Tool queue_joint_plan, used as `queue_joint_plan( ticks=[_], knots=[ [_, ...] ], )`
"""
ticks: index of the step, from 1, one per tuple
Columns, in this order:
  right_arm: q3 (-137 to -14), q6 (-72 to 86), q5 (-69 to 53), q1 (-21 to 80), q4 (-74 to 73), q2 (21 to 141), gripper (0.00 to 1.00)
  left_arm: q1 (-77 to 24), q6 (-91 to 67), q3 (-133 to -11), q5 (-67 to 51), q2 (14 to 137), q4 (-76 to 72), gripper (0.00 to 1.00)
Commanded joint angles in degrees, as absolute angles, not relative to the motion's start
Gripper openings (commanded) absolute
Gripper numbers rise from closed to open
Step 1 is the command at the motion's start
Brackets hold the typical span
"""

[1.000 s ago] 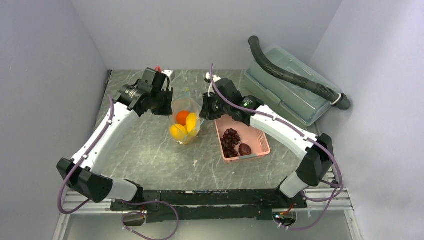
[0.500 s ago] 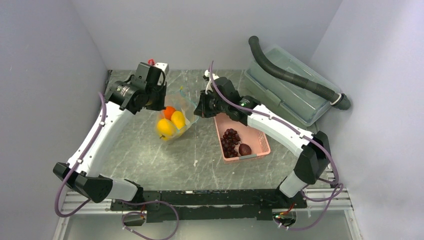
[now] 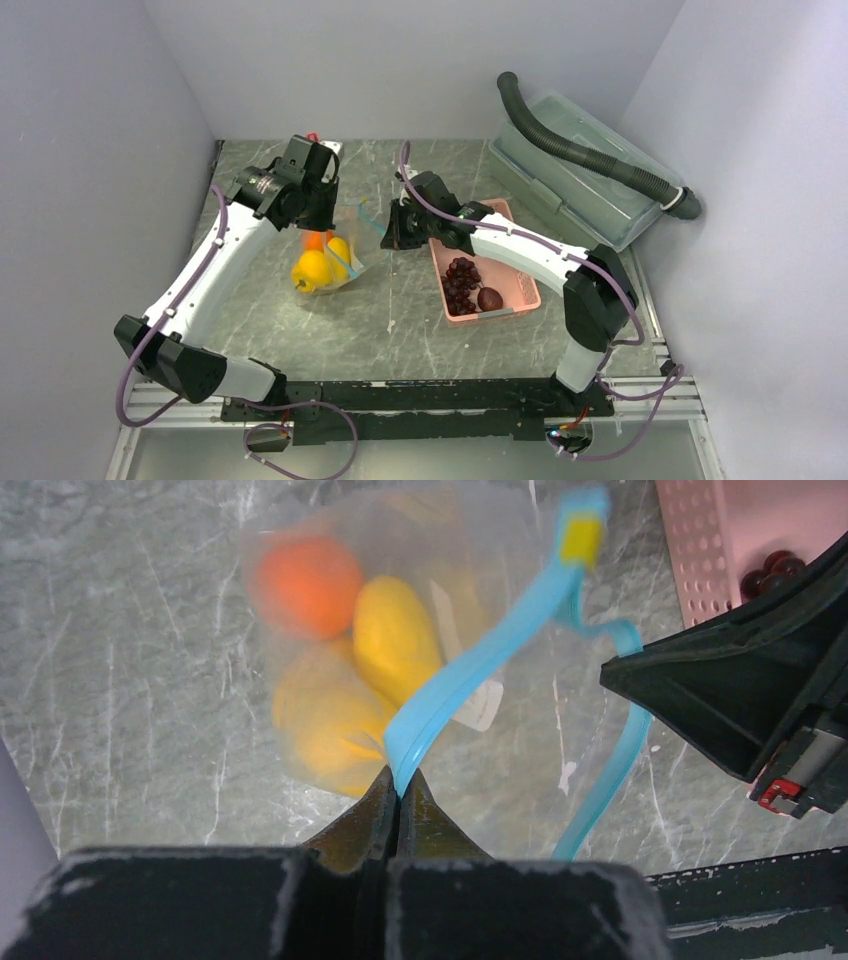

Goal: Place the food in the zip-top bag and seal the zipper
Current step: Adjust the zipper food storage bag at the center of the board, then pick up the fake fruit from the bin.

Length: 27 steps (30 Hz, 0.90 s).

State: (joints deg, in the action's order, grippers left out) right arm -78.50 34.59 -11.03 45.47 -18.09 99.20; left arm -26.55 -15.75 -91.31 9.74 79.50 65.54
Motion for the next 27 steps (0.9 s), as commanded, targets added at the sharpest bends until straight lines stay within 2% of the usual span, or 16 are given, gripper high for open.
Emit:
queue_joint_plan(
  ticks=[1, 11, 19, 27],
  knots=[
    [-78.05, 34.60, -10.98, 45.71, -15.16, 98.23, 0.03, -26.54, -15.38, -88.36, 6.45, 78.79, 60.48, 0.00],
    [-77.73, 33.44, -8.79, 45.70, -17.22, 94.00, 0.24, -26.52, -13.89, -84.34, 5.88, 76.47, 56.56, 0.00],
    [-77.19, 31.12, -6.88, 45.77, -20.70, 88.02, 0.50, -26.52, -13.36, -81.91, 5.93, 74.88, 55.11, 0.00],
    [-73.84, 27.19, 2.89, 45.57, -27.77, 79.53, 0.63, -26.54, -13.10, -80.10, 5.59, 73.03, 53.99, 0.00]
  ],
)
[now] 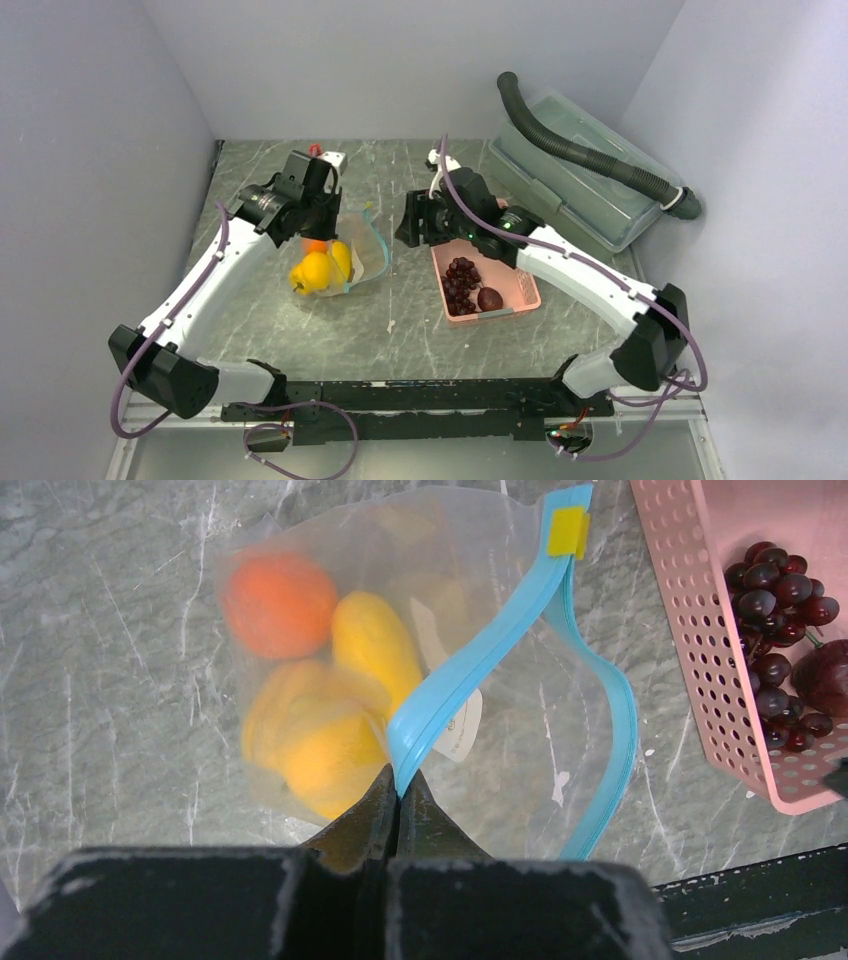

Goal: Place the food in the zip-top bag and seal the zipper
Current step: Pick up the fake fruit from the bin.

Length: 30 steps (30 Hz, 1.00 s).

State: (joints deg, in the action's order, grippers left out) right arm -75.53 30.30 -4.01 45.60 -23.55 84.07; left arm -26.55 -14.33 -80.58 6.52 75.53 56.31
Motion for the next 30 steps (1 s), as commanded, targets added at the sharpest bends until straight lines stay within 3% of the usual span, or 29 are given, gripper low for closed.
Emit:
queue_joint_plan(
  ticks=[1, 12, 30],
  knots=[
    [-73.14, 26.82, 4.15, 45.53, -28.64, 78.57, 0.65, -26.54, -13.12, -79.95, 5.62, 72.77, 53.98, 0.00],
    [-65.40, 26.80, 13.18, 44.22, -35.02, 71.82, 0.80, -26.54, -12.83, -77.40, 4.82, 71.19, 51.90, 0.00],
    [-55.40, 38.95, 14.02, 40.36, -34.11, 76.18, 0.82, -26.52, -13.01, -74.77, 2.70, 70.98, 49.83, 0.00]
  ],
)
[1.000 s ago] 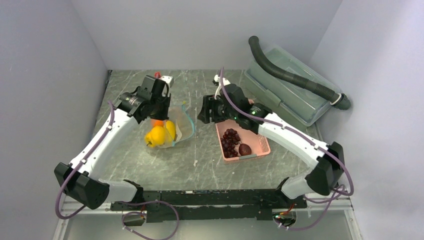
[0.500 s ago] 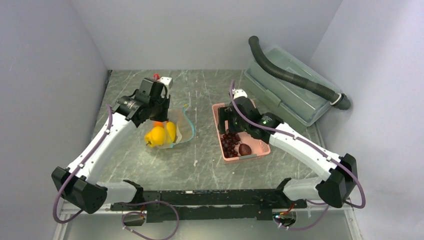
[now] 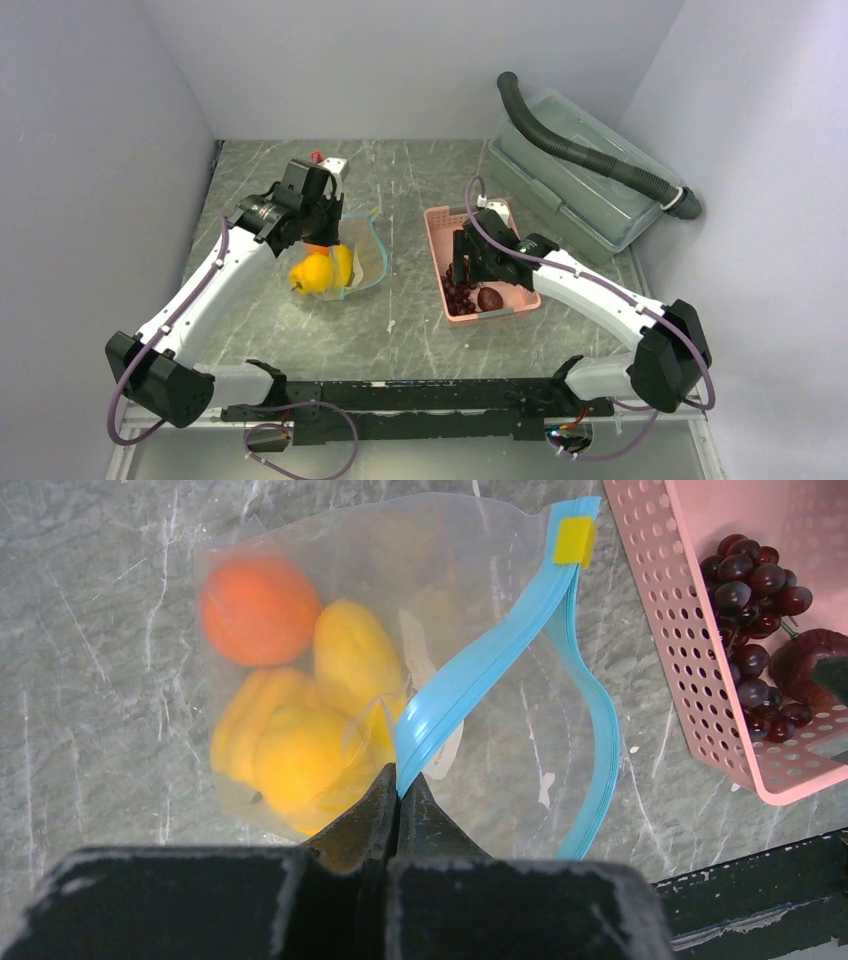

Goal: Place the food in the zip-top bag and seal the zipper
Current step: Pick up the fake fruit from the bin.

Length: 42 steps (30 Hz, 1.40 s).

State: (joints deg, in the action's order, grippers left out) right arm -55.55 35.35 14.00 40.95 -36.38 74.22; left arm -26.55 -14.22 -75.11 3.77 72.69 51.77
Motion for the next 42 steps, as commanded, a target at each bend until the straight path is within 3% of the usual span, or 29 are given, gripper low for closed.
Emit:
queue_joint_plan(
  ticks=[1, 17, 29, 32, 42],
  knots=[
    [-55.23, 39.40, 13.67, 40.28, -33.50, 76.87, 0.82, -26.52, -13.08, -74.76, 2.64, 70.87, 49.79, 0.00],
    [-53.99, 42.09, 12.32, 38.46, -27.20, 86.28, 0.78, -26.50, -13.01, -74.15, 2.57, 70.71, 49.61, 0.00],
    [-53.58, 42.23, 10.61, 37.00, -23.25, 91.59, 0.66, -26.50, -13.16, -74.09, 2.64, 70.69, 49.74, 0.00],
    [-53.28, 41.98, 10.25, 36.75, -22.86, 92.29, 0.58, -26.54, -13.12, -74.09, 2.64, 70.68, 49.74, 0.00],
    [-52.34, 40.97, 10.11, 36.39, -23.09, 89.92, 0.14, -26.52, -13.17, -74.01, 2.64, 70.76, 49.76, 0.00]
  ],
)
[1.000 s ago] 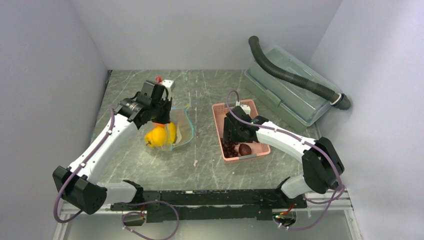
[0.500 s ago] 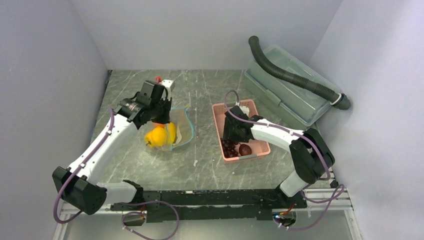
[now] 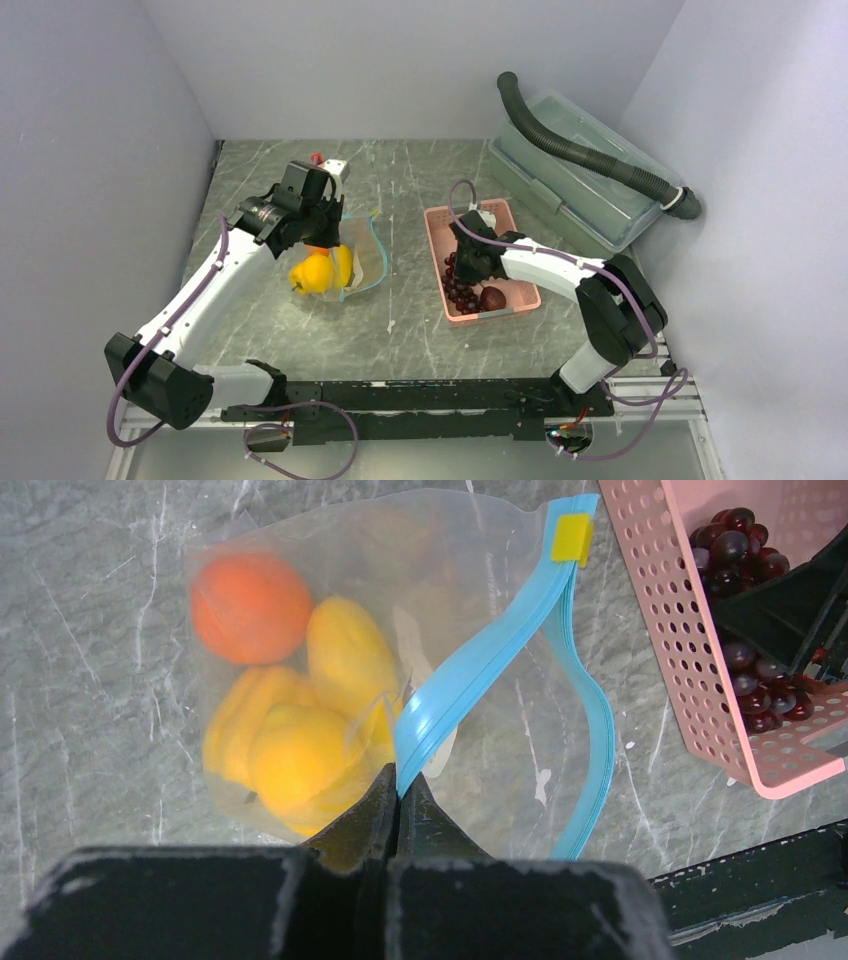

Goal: Place the food in the zip-top bag and seal the zipper
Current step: Pick up the fake fruit from the bin.

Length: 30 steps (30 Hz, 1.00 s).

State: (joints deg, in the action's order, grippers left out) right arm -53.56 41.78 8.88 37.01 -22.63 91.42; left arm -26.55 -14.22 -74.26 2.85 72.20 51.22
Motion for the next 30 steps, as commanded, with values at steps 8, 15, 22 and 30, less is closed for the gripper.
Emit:
queue_joint_plan(
  ticks=[8, 15, 22, 30],
  knots=[
    [-51.92, 40.14, 12.02, 36.30, -24.25, 86.24, 0.00, -26.52, -13.31, -74.08, 2.64, 70.67, 49.74, 0.00],
    [-52.27, 39.13, 15.18, 36.05, -25.95, 81.07, 0.00, -26.54, -13.39, -73.92, 2.52, 70.58, 49.52, 0.00],
    [-53.83, 37.42, 18.79, 35.78, -28.85, 77.63, 0.00, -26.54, -13.48, -73.97, 2.40, 70.49, 49.56, 0.00],
    [-55.51, 35.76, 20.55, 35.77, -30.06, 73.70, 0.00, -26.54, -13.47, -73.92, 2.20, 70.59, 49.56, 0.00]
  ],
)
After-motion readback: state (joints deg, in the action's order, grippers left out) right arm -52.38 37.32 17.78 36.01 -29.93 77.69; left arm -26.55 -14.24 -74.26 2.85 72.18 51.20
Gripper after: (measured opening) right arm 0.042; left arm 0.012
